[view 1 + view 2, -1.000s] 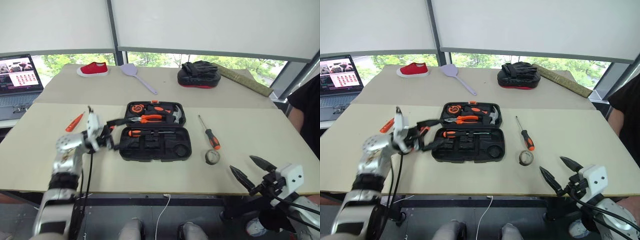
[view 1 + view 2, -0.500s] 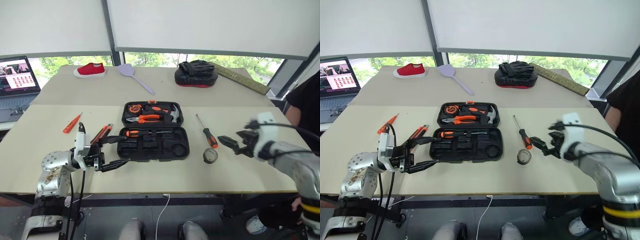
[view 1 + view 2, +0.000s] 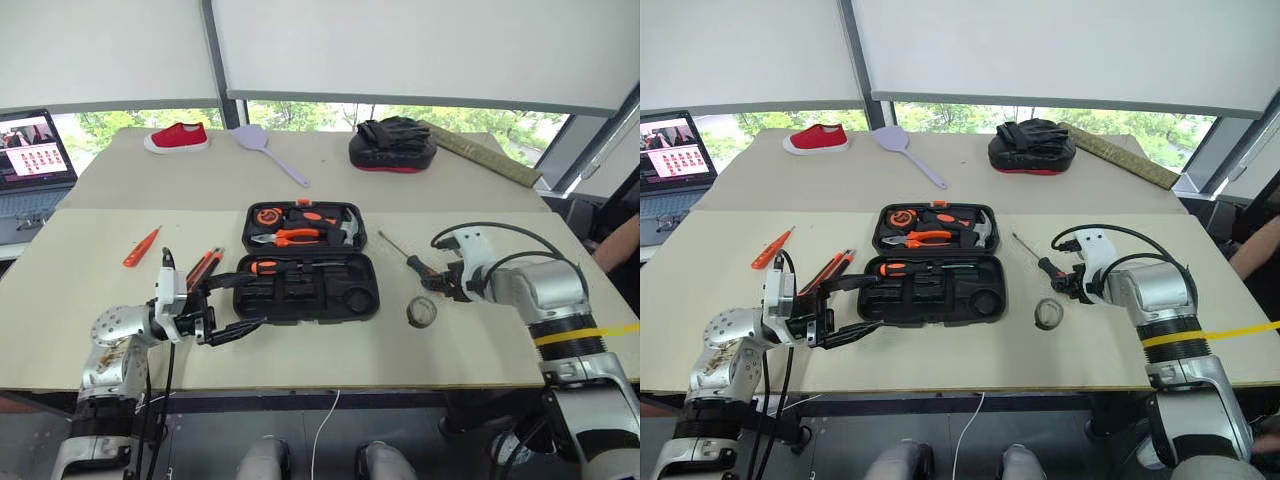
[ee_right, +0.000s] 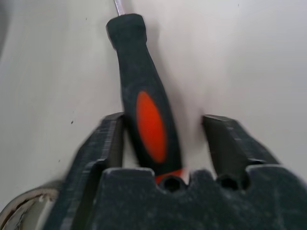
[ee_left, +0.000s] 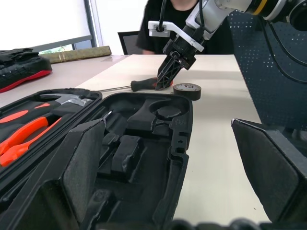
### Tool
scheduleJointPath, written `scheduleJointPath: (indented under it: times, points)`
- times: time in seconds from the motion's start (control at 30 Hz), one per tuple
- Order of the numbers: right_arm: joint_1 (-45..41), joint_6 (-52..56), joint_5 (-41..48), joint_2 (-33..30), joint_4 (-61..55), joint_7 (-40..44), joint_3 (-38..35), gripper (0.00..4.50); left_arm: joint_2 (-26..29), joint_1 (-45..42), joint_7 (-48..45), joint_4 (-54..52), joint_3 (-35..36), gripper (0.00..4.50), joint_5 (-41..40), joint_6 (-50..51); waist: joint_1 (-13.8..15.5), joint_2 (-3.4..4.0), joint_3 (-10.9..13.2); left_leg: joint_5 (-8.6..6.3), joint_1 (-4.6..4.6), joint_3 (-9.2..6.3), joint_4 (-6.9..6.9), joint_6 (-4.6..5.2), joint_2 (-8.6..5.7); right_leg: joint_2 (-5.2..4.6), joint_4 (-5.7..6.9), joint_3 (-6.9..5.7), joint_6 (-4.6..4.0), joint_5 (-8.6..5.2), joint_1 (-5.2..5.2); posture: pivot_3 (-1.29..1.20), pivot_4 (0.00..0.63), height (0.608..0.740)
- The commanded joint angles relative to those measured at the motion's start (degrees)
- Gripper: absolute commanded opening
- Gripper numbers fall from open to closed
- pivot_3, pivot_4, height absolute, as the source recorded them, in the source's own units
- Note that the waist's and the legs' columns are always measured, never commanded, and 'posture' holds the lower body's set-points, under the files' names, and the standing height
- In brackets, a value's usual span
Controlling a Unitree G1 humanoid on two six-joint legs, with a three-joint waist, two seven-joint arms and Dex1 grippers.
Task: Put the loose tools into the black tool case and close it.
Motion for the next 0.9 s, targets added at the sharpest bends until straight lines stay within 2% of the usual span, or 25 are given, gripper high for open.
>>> scheduleJointPath:
  times: [0.03, 0.07, 0.1, 0.2, 0.3, 0.4, 0.53, 0.7, 0.9]
  points:
    - [1.20, -8.57, -2.07, 0.58, -1.94, -0.43, -4.58, 1.40, 0.31, 0.52, 1.56, -2.49, 1.56, 4.50, -1.35, -0.68, -0.02, 0.00, 0.00, 0.00, 0.01, 0.00, 0.00, 0.00, 0.00, 0.00, 0.01, 0.00, 0.07, -0.04, 0.00, 0.00, 0.150, 0.740]
    - [1.98, -12.60, -2.91, 0.59, -2.36, 0.15, -4.98, 1.07, 0.30, 0.74, 2.04, -2.75, 1.74, 4.50, -1.47, -0.46, 0.04, 0.00, 0.00, 0.00, 0.01, 0.00, 0.00, 0.00, 0.00, 0.00, 0.03, 0.00, 0.13, -0.08, 0.00, 0.00, 0.150, 0.740]
    - [2.64, -16.68, -3.64, 0.59, -2.87, 1.00, -5.24, 1.01, 0.25, 0.94, 2.59, -2.97, 2.01, 4.50, -1.62, -0.22, 0.04, 0.00, 0.00, 0.00, 0.01, 0.00, 0.00, -0.01, -0.01, 0.00, 0.02, 0.00, 0.13, -0.08, 0.00, 0.00, 0.150, 0.740]
    - [3.38, -28.02, -4.81, 1.02, -3.46, 5.15, -5.58, 1.01, 0.20, 1.36, 4.01, -3.21, 2.79, 4.50, -1.96, 0.37, -0.11, 0.02, 0.01, 0.00, 0.00, 0.04, 0.00, -0.01, -0.04, -0.02, -0.01, 0.05, 0.13, -0.07, 0.01, 0.00, 0.150, 0.740]
    - [0.15, -38.70, -6.62, 1.86, -2.90, 12.26, -2.83, 1.01, 0.35, 1.84, 7.46, -2.79, 4.87, 4.50, -2.24, 1.25, -0.61, 0.03, 0.02, 0.00, 0.02, 0.04, 0.00, -0.01, -0.01, 0.01, 0.01, 0.05, 0.23, -0.14, -0.01, 0.00, 0.150, 0.740]
    - [-5.56, -42.07, -9.54, 3.27, -3.75, 25.02, 6.61, 1.01, 0.82, 2.66, 11.97, -1.39, 7.67, 4.50, -2.19, 1.99, -1.61, 0.06, 0.04, 0.00, 0.15, -0.01, -0.01, -0.01, 0.07, 0.04, 0.08, 0.11, 0.26, -0.15, -0.03, 0.00, 0.150, 0.740]
    - [-12.11, -43.78, -15.85, 4.77, -0.48, 36.31, 17.20, 1.01, 2.35, 4.09, 13.53, -0.68, 8.58, 4.50, -0.50, 1.11, -2.46, 0.06, 0.04, 0.00, 0.24, -0.06, -0.02, -0.01, 0.12, 0.11, 0.31, 0.10, 0.18, -0.22, -0.03, 0.00, 0.150, 0.740]
    - [-16.16, -47.90, -23.73, 6.40, 6.12, 40.55, 24.05, 1.01, 3.30, 4.34, 13.32, -5.00, 7.30, 4.50, -2.17, 4.20, -0.97, 0.05, 0.05, 0.03, 0.06, 0.08, -0.01, -0.08, -0.02, -0.10, 0.57, 0.13, -0.13, -0.13, -0.32, 0.00, 0.150, 0.740]
    - [-17.36, -47.62, -28.26, 7.21, 10.70, 41.24, 24.84, 1.01, 4.91, 5.14, 13.30, -10.48, 5.50, 4.50, -1.63, 6.43, -0.60, 0.04, 0.05, 0.16, -0.26, 0.15, 0.01, -0.30, -0.06, -0.13, 0.62, 0.13, -0.16, -0.09, -0.62, 0.00, 0.150, 0.740]
